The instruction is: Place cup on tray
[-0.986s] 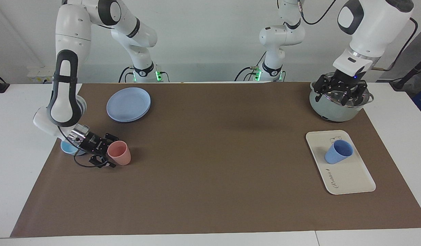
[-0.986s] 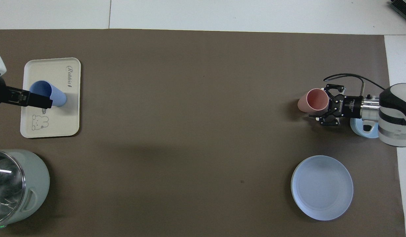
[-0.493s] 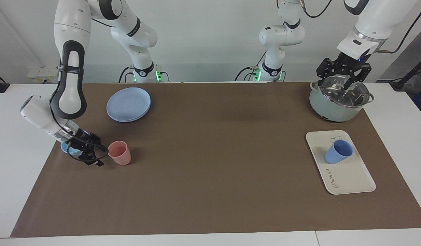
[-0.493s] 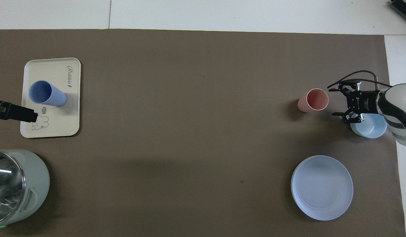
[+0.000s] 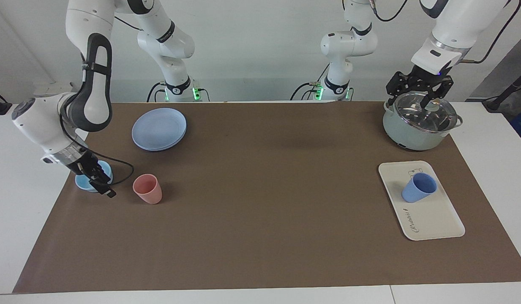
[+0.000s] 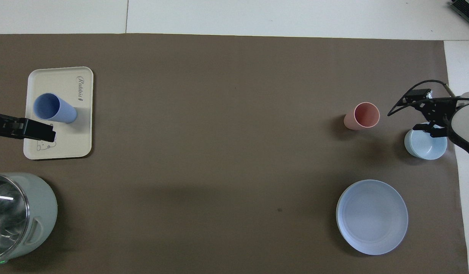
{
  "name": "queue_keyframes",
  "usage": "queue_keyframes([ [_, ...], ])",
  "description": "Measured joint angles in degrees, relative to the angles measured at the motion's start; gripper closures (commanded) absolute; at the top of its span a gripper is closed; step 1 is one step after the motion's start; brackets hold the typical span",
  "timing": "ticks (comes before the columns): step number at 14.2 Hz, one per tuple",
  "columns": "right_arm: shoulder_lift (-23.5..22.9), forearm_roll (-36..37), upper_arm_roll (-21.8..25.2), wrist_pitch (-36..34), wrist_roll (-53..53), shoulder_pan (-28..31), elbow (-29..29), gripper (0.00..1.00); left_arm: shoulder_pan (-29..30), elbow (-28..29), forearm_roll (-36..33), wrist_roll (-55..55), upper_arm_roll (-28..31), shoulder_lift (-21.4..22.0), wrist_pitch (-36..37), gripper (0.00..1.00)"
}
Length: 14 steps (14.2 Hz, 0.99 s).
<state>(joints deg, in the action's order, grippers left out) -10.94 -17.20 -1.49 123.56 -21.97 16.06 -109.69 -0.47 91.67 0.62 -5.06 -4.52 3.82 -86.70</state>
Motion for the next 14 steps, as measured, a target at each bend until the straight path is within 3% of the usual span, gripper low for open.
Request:
queue_keyframes([
  [6,11.6,8.9,-0.7,-12.9,6.7,-8.4,0.0,0.00,0.2,0.2,-0.1,0.6,1.2,0.0,0.1,0.00],
  [11,13.9,12.2,-1.0,-15.8,6.8,-16.6,0.4,0.00,0.2,0.2,-0.1,0.7,1.2,0.0,0.1,0.00],
  [14,13.9,12.8,-1.0,-17.7,7.6,-17.2,3.0,0.00,0.2,0.2,-0.1,0.7,1.2,0.0,0.2,0.00],
])
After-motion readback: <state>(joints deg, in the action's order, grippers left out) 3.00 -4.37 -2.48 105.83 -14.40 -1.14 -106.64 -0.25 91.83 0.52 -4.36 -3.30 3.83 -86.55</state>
